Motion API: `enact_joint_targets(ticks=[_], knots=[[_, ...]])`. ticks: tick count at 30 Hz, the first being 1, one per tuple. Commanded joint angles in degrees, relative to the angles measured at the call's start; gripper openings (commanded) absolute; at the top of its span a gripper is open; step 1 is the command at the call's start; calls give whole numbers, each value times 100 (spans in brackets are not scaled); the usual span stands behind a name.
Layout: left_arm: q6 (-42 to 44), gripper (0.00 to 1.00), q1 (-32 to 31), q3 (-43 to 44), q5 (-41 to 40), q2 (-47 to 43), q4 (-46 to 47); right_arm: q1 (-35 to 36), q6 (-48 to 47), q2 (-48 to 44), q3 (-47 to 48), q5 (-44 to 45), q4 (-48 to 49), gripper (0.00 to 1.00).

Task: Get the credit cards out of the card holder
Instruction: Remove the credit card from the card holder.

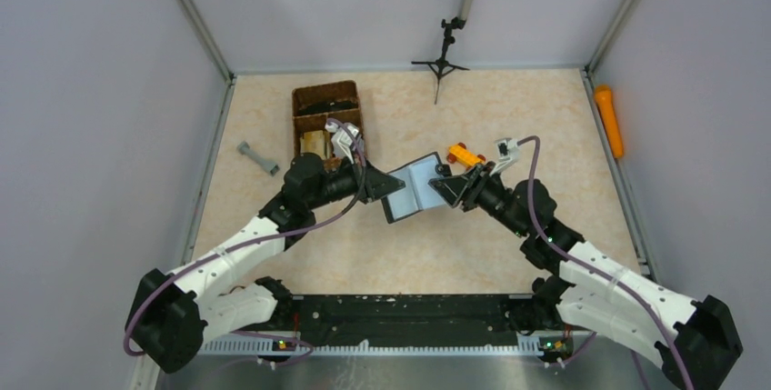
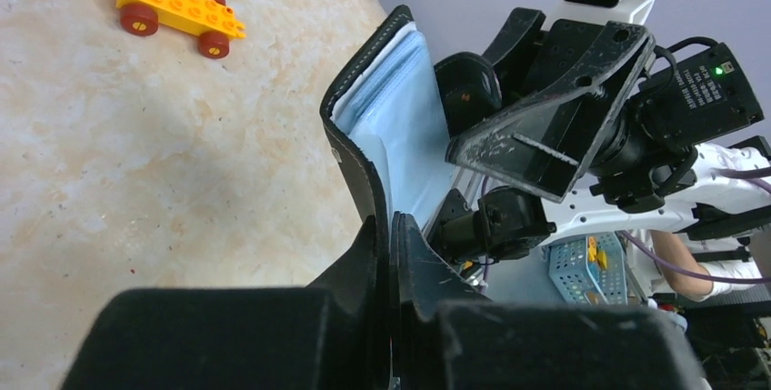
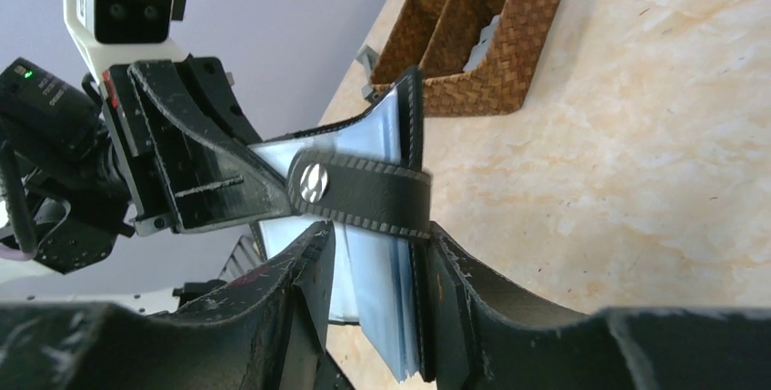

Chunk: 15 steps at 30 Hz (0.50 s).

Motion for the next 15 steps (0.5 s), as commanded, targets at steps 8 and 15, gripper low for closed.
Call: enact_joint_targets(ticks=[8, 15], knots=[[146, 0, -1, 271, 258, 3, -99, 10, -10, -443, 66, 694, -151, 19], [171, 0, -2, 242, 136, 45, -196, 10, 96, -567, 14, 656, -120, 17]])
